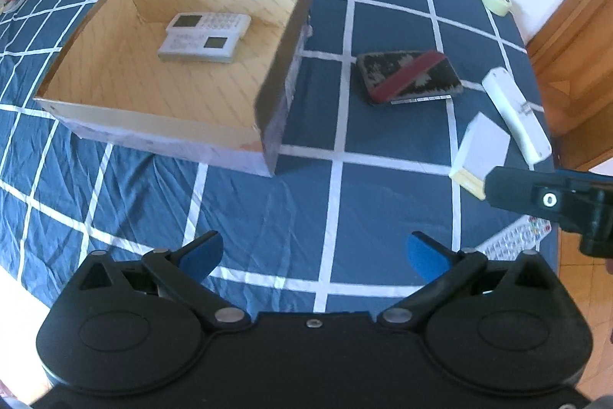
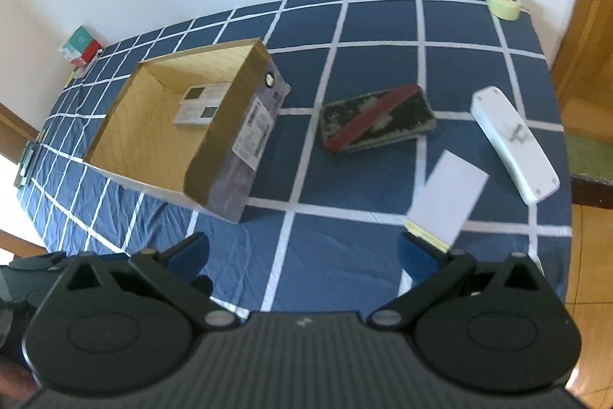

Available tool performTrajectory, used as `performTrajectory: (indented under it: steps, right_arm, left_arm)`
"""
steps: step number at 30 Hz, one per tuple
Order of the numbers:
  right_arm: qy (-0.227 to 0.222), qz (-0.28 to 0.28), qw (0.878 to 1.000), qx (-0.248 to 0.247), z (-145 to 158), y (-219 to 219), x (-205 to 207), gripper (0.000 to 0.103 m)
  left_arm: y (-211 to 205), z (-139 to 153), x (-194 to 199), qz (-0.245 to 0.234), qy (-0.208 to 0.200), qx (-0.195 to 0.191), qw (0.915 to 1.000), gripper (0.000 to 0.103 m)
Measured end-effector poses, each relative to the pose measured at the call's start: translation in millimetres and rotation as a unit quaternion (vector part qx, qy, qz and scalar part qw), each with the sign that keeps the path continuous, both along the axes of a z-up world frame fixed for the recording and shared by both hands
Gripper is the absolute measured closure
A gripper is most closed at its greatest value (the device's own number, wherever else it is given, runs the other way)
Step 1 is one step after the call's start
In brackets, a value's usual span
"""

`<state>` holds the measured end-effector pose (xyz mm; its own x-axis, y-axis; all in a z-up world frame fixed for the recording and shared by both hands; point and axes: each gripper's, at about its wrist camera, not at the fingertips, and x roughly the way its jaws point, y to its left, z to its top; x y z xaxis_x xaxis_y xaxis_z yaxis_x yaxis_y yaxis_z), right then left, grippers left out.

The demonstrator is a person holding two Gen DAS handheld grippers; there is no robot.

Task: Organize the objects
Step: 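Move the right gripper to the grey TV remote with coloured buttons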

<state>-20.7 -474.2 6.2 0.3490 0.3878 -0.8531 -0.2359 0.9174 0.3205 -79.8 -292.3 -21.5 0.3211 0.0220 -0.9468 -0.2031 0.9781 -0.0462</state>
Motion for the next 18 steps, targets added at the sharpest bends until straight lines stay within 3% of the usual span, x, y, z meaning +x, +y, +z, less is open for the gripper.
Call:
performTrajectory:
  steps: [11,18]
  right_arm:
    - [0.006,-0.028,0.999,-0.023,-3.0,-36.6,-43.8,0.0]
    - [0.015,-0.027,0.999,-0.039,-13.3,-67.8,-41.7,0.0]
  left_arm:
    - [-27.3,-2.9,-32.6,-0.012,-0.001,-0.006,0.9999,0.0]
    - [-51.0,-14.4,-36.2,0.0,0.007,-0.013,0.9999,0.0]
